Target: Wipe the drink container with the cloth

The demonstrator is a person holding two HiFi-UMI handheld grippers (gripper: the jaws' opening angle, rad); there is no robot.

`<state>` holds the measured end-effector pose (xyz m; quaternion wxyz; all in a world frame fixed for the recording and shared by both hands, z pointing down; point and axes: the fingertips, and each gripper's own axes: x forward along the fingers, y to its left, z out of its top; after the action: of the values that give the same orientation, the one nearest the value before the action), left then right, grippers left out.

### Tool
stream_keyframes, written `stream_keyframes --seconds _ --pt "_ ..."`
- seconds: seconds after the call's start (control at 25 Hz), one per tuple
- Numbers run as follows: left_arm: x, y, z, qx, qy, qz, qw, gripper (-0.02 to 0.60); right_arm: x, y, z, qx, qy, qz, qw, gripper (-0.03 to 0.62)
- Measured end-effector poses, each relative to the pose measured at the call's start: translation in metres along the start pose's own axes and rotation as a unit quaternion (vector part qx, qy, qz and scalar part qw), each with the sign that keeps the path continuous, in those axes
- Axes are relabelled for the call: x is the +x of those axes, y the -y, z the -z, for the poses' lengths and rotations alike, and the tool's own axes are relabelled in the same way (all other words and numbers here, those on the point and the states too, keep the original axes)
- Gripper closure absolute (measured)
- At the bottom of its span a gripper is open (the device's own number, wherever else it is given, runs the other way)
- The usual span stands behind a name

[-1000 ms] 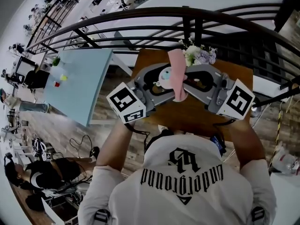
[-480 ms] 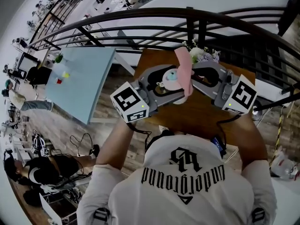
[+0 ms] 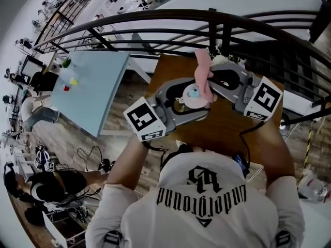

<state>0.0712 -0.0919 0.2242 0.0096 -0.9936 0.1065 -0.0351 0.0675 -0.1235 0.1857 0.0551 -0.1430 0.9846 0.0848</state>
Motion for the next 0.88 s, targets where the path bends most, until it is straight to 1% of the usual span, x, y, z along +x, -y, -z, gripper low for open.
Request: stream_keyframes --seconds 0.16,0.28,0.44,0.56,0.64,0.68,0.76,0.88 --pt "-0.004 -0.008 -0.011 0.001 0.011 -0.008 0.9999 0.196 -0.008 0.002 0.029 0.043 -0.005 0.017 0.999 0.554" --pt "-0.006 -0.014 -0.017 0.007 0.011 -0.012 0.9998 0.196 -0.015 -0.002 0.066 0.079 -0.010 0.036 0.996 0.554" --pt "-0.012 -0.018 -0.024 0.000 0.024 -0.011 0.9997 0.196 -0.016 -0.022 0.129 0.127 -0.042 0.037 0.990 0.554" --pt "-0.016 -0.021 -0.025 0.000 0.024 -0.015 0.9996 0.196 -0.014 -0.036 0.155 0.147 -0.058 0.030 0.987 0.554" --pt "-0.019 -0.022 -0.023 0.000 0.022 -0.019 0.9996 0.196 -0.015 -0.038 0.156 0.146 -0.056 0.031 0.987 0.554" --pt "-0.019 -0.023 -0.023 -0.001 0.021 -0.021 0.9996 0.196 -0.015 -0.037 0.150 0.141 -0.051 0.032 0.988 0.554" --pt "-0.020 -0.022 -0.023 0.000 0.020 -0.021 0.9996 0.196 -0.016 -0.034 0.126 0.121 -0.033 0.034 0.992 0.554" --pt "-0.019 -0.021 -0.019 -0.007 0.022 -0.020 0.9995 0.196 -0.013 -0.030 0.075 0.071 0.000 0.039 0.997 0.554"
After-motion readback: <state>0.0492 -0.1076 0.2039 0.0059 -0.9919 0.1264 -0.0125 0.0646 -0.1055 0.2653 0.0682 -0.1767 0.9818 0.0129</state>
